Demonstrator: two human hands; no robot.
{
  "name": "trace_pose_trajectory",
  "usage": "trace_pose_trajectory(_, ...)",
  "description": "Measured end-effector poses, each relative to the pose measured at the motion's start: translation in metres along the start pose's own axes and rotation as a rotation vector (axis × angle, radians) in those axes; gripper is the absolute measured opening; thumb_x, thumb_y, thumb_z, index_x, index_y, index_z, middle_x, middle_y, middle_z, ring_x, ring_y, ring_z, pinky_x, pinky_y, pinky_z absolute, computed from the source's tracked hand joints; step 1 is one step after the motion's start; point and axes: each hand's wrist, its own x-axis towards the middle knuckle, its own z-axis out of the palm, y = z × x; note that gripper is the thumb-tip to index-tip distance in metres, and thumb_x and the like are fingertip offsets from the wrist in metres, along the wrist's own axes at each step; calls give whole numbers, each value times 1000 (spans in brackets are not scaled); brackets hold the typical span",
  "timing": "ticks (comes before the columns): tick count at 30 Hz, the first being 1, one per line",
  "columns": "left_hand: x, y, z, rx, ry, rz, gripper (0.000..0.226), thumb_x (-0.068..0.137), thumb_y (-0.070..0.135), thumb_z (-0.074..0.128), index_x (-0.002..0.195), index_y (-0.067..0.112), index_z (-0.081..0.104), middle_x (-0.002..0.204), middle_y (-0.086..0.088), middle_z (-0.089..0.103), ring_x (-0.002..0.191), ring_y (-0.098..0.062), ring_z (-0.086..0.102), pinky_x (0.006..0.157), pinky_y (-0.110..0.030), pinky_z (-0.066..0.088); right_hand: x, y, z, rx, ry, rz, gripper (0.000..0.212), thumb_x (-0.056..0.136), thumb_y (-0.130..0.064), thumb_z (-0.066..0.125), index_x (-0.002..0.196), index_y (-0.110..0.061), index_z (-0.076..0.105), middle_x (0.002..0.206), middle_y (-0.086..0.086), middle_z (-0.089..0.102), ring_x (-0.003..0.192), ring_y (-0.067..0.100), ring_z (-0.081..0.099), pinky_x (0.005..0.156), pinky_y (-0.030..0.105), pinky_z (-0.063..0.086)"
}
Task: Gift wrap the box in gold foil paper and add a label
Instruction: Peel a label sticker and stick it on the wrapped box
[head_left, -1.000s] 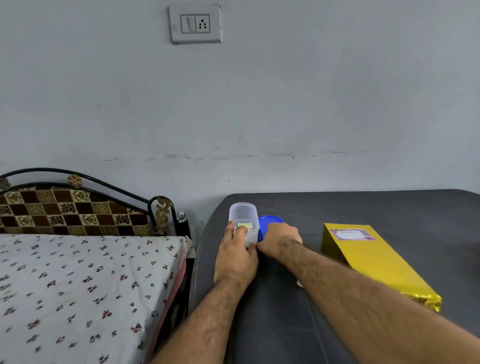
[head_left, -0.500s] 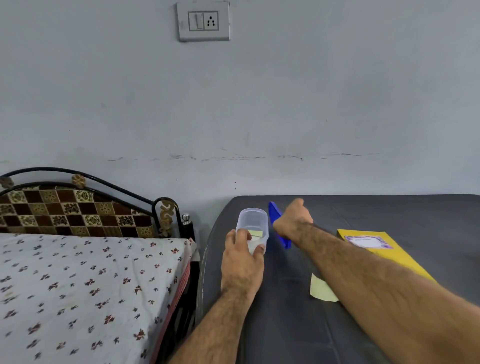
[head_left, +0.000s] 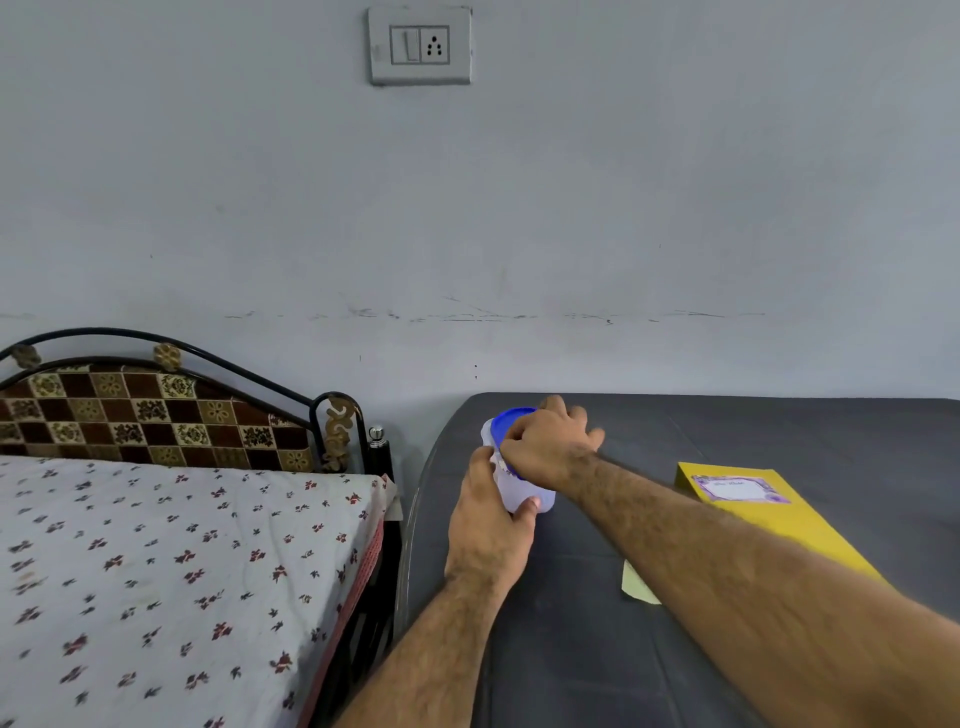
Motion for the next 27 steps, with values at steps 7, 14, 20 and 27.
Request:
trace_pose_trajectory(7, 6, -4, 2, 27, -22, -28, 91, 86, 33, 81, 158, 34, 26, 142, 10, 61, 122, -15, 65, 100, -37, 57, 6, 7, 7, 258, -14, -60, 32, 82, -40, 80, 106, -27, 65, 97, -6, 66, 92, 16, 65, 69, 25, 50)
trace_pose_trajectory(14, 10, -4, 0, 8, -67, -51, 90, 89, 20, 78, 159, 30, 22, 122, 13, 65, 107, -12, 68, 84, -27, 54, 5, 17, 26, 252, 30, -87, 32, 82, -58, 71, 110, -40, 76, 105, -10, 70, 98, 9, 65, 72, 18, 50)
trace_pose_trajectory(20, 25, -1, -9, -310, 44, -313, 47, 90, 12, 62, 132, 31, 54, 102, 19, 66, 94, -3, 64, 82, -20, 53, 6, 22, 35, -54, -89, -209, 60, 105, -61, 35, 160, -37, 40, 168, 7, 33, 158, 36, 17, 129, 47, 20)
trace_pose_trajectory(27, 104, 7, -18, -257, -59, -366, 36, 102, 42, 55, 108, 9, 69, 104, -8, 71, 99, -29, 66, 90, -38, 51, 29, 27, 32, -194, -268, -229, 81, 93, -72, 12, 166, -39, 22, 174, 11, 20, 161, 36, 13, 130, 51, 14)
